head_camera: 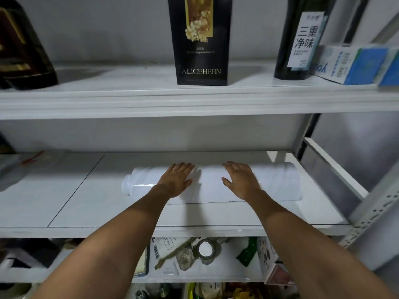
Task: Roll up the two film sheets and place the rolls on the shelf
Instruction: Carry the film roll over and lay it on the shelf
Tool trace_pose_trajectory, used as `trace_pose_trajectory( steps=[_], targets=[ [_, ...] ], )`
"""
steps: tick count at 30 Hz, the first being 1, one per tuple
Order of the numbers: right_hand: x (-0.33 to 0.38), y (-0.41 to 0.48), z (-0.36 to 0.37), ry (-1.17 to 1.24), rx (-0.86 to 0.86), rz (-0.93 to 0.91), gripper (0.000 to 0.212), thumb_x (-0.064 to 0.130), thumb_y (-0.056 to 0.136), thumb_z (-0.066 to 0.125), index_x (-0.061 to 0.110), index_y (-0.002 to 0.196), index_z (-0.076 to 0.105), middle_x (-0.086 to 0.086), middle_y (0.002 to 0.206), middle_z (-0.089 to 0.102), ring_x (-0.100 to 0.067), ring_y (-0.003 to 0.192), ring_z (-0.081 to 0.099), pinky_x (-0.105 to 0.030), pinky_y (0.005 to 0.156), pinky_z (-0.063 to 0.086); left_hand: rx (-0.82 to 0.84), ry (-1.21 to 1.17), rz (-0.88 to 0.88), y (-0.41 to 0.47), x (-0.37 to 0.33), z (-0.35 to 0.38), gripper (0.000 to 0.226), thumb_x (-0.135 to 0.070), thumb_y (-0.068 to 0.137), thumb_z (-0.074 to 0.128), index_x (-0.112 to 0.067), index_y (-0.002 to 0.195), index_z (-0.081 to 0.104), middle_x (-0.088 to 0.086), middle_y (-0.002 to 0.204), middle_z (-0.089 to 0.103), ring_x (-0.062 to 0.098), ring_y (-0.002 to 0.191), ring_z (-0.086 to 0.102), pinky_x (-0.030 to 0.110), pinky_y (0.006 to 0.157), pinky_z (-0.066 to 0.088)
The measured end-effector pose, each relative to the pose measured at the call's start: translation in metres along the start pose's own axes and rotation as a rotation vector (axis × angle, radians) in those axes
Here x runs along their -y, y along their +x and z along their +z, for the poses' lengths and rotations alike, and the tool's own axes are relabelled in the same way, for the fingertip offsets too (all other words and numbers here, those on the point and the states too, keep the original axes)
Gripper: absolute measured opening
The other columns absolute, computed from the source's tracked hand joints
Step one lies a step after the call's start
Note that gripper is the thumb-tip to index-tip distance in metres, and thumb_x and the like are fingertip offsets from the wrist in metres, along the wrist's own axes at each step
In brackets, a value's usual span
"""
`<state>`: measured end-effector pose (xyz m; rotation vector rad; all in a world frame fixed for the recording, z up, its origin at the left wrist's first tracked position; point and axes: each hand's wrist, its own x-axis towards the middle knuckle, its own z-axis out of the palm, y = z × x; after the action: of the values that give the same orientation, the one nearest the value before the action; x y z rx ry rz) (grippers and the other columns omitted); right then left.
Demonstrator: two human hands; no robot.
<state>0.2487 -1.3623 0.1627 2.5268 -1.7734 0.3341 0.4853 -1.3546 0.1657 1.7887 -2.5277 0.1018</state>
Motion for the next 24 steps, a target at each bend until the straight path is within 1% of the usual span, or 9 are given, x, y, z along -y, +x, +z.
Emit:
trace_pose_trajectory(
  steps=[7, 13, 17, 20, 22, 24],
  targets=[
    [0.020, -0.016, -0.003, -0.002, 0.044, 0.063, 0.050, 0.035, 0.096, 0.041, 0.021, 0.143, 0.031, -0.001, 0.151, 0.029, -0.022, 0.134, 0.028, -0.035, 0.113, 0.014, 0.008, -0.005, 0.020, -0.021, 0.005, -0.011, 0.053, -0.037, 0.098, 0.030, -0.020, 0.146, 0.014, -0.002, 0.154, 0.015, 0.018, 0.141, 0.013, 0.031, 0.114, 0.005],
    [0.030, -0.025, -0.023, 0.004, 0.068, 0.064, 0.050, 0.037, 0.096, 0.041, 0.020, 0.142, 0.032, -0.001, 0.148, 0.034, -0.023, 0.132, 0.031, -0.034, 0.111, 0.017, 0.039, -0.043, 0.017, -0.035, -0.001, -0.030, 0.054, -0.037, 0.098, 0.032, -0.020, 0.146, 0.014, -0.001, 0.154, 0.016, 0.018, 0.141, 0.014, 0.032, 0.114, 0.005],
    [0.035, -0.030, -0.051, 0.004, 0.016, 0.049, 0.051, 0.039, 0.095, 0.042, 0.015, 0.140, 0.035, -0.004, 0.145, 0.039, -0.026, 0.129, 0.036, -0.035, 0.106, 0.023, 0.071, -0.061, 0.008, -0.037, -0.017, -0.059, 0.055, -0.037, 0.098, 0.031, -0.017, 0.146, 0.013, 0.002, 0.154, 0.016, 0.019, 0.140, 0.015, 0.033, 0.115, 0.006],
    [0.035, -0.043, -0.081, -0.004, -0.056, 0.029, 0.050, 0.039, 0.094, 0.044, 0.016, 0.138, 0.037, -0.004, 0.140, 0.045, -0.025, 0.127, 0.040, -0.035, 0.103, 0.027, 0.093, -0.077, -0.019, -0.040, -0.037, -0.086, 0.055, -0.040, 0.098, 0.031, -0.018, 0.145, 0.015, 0.003, 0.153, 0.019, 0.023, 0.139, 0.021, 0.035, 0.115, 0.012],
    [0.034, -0.049, -0.101, -0.018, -0.066, 0.037, 0.051, 0.040, 0.094, 0.044, 0.017, 0.139, 0.036, -0.005, 0.141, 0.044, -0.026, 0.127, 0.040, -0.037, 0.104, 0.028, 0.091, -0.076, -0.015, -0.041, -0.052, -0.105, 0.055, -0.042, 0.097, 0.031, -0.019, 0.145, 0.016, 0.003, 0.153, 0.021, 0.026, 0.136, 0.026, 0.036, 0.114, 0.017],
    [0.031, -0.056, -0.123, -0.032, -0.056, 0.057, 0.052, 0.040, 0.095, 0.043, 0.019, 0.141, 0.034, -0.005, 0.143, 0.042, -0.027, 0.126, 0.039, -0.038, 0.105, 0.027, 0.092, -0.070, -0.004, -0.040, -0.071, -0.128, 0.056, -0.042, 0.097, 0.031, -0.019, 0.145, 0.015, 0.003, 0.153, 0.021, 0.027, 0.136, 0.027, 0.035, 0.113, 0.018]
  ],
)
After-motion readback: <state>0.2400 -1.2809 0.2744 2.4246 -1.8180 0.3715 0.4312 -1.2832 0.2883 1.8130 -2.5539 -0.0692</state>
